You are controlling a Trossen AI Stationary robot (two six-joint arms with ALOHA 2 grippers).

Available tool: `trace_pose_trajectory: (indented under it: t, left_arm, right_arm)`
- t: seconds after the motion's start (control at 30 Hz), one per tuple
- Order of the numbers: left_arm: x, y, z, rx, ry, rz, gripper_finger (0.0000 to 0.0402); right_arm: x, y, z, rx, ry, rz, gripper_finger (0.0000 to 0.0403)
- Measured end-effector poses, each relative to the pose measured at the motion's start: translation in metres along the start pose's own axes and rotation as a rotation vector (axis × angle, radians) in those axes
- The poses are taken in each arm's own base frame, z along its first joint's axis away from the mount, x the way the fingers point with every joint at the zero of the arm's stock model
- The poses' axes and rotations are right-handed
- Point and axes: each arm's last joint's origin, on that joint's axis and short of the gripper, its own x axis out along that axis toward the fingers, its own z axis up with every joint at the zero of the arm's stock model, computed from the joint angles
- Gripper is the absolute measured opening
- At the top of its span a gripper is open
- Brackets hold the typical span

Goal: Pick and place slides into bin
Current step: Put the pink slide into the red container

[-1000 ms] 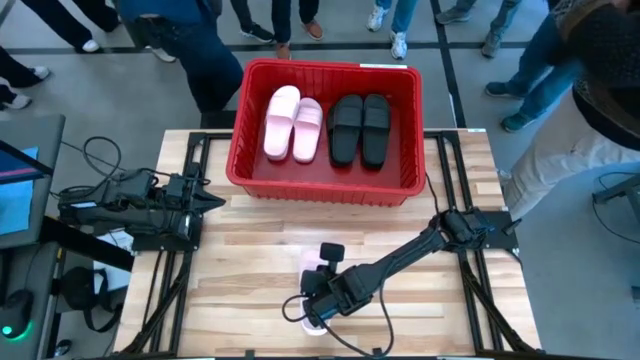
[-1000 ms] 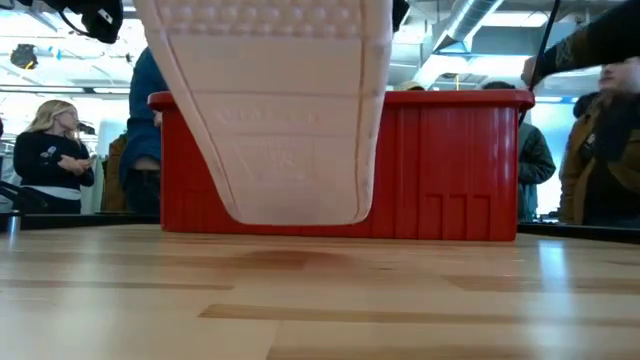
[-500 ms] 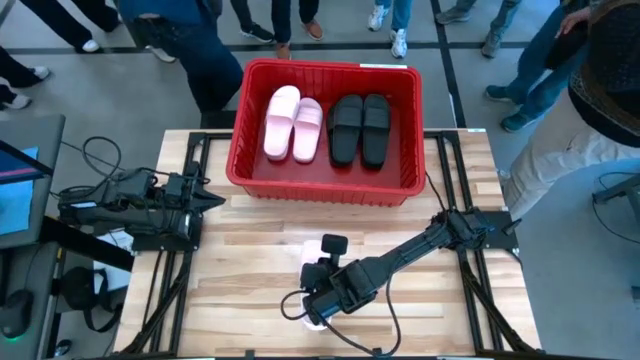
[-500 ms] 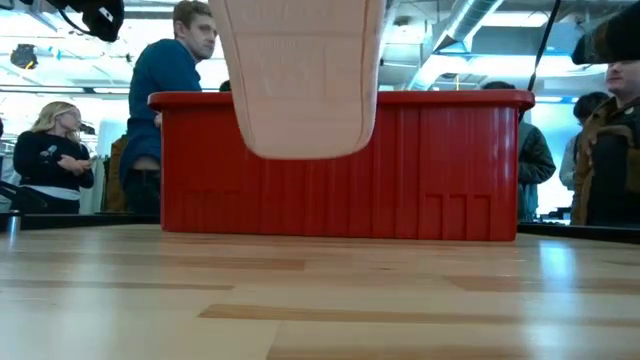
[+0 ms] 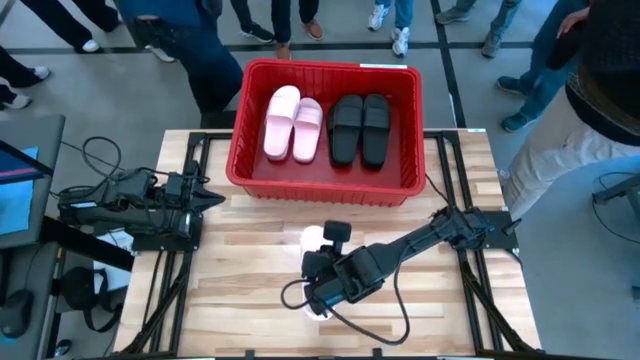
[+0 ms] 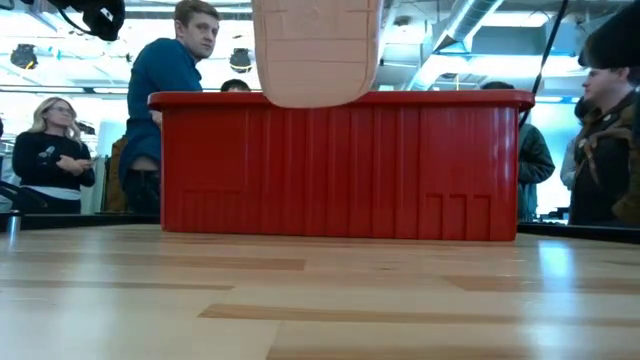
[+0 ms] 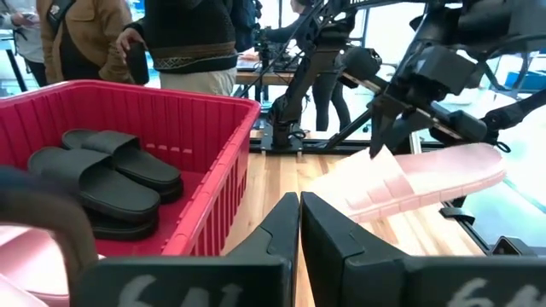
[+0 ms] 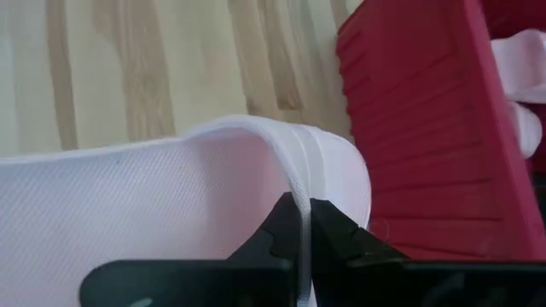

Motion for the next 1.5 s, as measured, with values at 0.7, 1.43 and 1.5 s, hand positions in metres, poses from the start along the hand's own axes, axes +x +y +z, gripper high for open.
trace_pose_trajectory:
  t: [0.7, 1.43, 1.5]
  left_arm:
    - [0.000, 0.001, 0.000, 0.015, -0.002, 0.043, 0.0004]
    - [0.000, 0.003, 0.000, 0.020, -0.003, 0.094, 0.0004]
    - [0.000, 0.003, 0.000, 0.020, -0.003, 0.100, 0.0004]
  right_arm:
    - [-0.023, -0.069, 0.012, -0.043, -0.070, -0.085, 0.0000]
    - [0.003, -0.128, 0.026, -0.123, -0.048, -0.212, 0.0000]
    - [0.007, -0.137, 0.027, -0.108, -0.036, -0.223, 0.0000]
